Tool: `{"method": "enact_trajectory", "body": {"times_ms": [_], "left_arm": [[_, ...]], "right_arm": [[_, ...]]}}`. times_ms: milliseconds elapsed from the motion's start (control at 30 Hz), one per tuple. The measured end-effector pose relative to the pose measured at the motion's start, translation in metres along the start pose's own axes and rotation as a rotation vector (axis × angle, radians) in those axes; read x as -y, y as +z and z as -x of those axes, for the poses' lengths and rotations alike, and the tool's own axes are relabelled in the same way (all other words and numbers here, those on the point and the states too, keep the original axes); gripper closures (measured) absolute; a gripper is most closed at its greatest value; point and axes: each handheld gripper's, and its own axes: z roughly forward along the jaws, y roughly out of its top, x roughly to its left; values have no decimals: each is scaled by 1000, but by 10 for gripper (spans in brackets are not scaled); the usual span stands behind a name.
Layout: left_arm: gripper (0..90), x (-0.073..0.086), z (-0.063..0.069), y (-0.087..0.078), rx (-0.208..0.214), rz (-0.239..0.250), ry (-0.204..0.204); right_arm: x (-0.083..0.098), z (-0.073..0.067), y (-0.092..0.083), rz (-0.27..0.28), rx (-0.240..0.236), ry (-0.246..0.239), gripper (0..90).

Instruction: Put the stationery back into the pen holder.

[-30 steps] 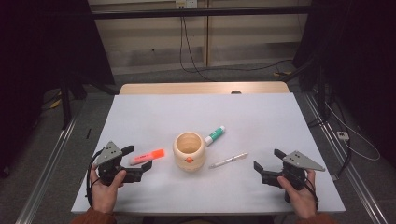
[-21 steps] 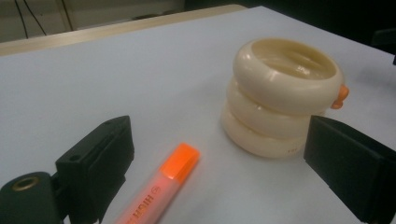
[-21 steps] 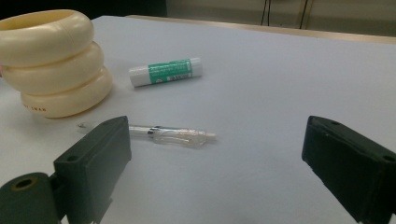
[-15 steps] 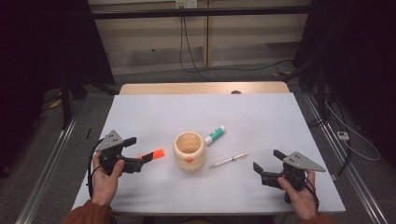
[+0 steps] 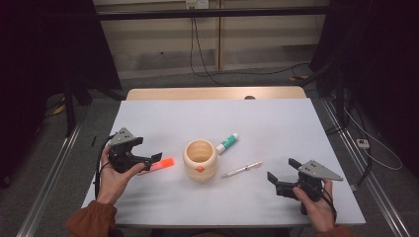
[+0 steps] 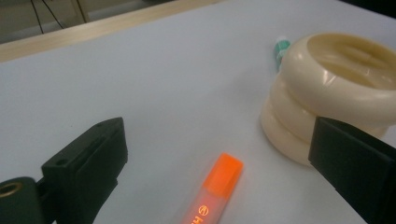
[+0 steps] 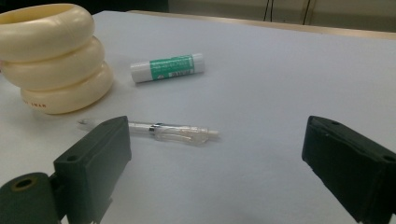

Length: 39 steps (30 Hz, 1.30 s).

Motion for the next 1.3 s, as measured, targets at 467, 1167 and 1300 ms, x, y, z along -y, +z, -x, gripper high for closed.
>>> {"method": "enact_trajectory", "body": {"times_ms": [467,1167,1300], "left_arm": [[53,-8,-10,25,37,-120,51],[85,-11,-8,57,105,-372,184],[134,-8,-8,59,137,-406,189]], "right_arm": [[0,-3,3,-13,-12,-12,77],[1,-4,5,-29,-27,-29,59],[1,-4,6,-34,-26,-28,59]]}}
